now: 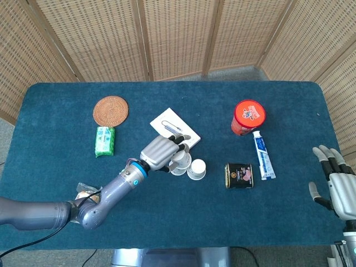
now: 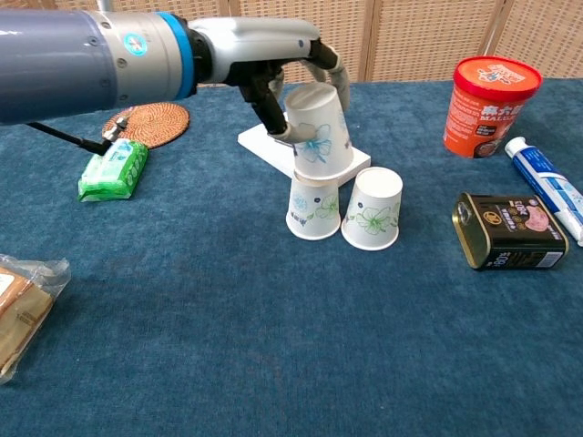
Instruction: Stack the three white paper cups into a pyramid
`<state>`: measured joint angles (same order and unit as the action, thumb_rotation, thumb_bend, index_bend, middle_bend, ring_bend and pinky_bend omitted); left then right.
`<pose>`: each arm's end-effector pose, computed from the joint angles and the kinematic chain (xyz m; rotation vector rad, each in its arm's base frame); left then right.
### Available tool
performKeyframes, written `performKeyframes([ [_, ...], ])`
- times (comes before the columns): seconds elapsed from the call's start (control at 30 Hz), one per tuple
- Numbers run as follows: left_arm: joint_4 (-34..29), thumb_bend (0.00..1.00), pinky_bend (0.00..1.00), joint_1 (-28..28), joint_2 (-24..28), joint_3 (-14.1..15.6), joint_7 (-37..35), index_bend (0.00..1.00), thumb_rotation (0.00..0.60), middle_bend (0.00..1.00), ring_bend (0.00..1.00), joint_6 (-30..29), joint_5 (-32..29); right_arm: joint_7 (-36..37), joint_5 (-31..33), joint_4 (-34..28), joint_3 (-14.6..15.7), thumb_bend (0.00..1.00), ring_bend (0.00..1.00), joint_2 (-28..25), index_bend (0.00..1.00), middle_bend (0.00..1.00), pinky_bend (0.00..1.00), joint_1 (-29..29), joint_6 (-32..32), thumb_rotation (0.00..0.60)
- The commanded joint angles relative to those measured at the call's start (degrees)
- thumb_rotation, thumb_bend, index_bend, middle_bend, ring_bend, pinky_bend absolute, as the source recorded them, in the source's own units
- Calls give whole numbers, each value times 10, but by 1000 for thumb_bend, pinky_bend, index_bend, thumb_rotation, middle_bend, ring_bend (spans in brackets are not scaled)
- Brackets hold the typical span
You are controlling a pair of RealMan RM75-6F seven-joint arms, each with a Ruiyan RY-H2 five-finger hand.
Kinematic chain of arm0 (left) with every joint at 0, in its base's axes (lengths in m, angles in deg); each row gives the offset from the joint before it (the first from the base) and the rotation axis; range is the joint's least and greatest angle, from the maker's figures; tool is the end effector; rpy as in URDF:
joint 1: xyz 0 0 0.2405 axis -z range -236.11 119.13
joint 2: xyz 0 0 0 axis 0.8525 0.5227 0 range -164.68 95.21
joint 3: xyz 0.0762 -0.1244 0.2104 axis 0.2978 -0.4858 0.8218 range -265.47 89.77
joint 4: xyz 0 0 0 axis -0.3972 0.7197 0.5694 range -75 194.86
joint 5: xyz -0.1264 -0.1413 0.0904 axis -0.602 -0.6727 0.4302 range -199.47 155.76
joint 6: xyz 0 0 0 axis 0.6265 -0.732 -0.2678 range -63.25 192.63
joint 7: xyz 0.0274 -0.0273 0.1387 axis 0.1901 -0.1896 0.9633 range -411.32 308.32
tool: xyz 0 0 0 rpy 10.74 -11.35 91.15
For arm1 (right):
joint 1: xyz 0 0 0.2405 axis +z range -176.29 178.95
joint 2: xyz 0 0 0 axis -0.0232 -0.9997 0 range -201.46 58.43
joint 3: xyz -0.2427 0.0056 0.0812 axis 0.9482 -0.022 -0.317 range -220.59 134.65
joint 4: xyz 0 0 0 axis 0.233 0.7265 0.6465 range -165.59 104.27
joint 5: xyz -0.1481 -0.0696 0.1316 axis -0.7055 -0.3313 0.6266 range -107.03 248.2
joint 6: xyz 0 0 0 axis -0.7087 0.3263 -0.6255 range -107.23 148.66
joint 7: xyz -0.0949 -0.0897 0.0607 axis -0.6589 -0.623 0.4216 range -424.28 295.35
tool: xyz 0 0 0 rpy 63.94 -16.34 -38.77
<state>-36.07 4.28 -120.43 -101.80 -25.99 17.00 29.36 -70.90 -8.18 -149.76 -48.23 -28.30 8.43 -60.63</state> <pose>-0.0037 0.3476 -0.0199 -2.1684 -0.8725 -1.0554 -0.2404 -0.1900 0.2242 1.3701 -0.9454 0.8683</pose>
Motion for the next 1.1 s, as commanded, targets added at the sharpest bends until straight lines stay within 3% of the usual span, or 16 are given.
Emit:
performKeyframes([
  [0.03, 4, 449, 580, 6, -5, -1, 1, 381, 600, 149, 166, 1, -3, 4, -1, 3, 1, 489, 0, -2, 48, 0, 241, -3, -2, 600],
  [0.63, 8, 448, 572, 30, -14, 12, 10, 366, 600, 119, 158, -2, -28, 26, -8, 12, 4, 489, 0, -4, 47, 0, 241, -14, -9, 600],
  [1.1, 8, 445, 402, 38, -18, 14, 1, 251, 600, 0, 0, -4, -23, 37, -10, 19, 3, 489, 0, -5, 47, 0, 241, -20, -14, 600],
])
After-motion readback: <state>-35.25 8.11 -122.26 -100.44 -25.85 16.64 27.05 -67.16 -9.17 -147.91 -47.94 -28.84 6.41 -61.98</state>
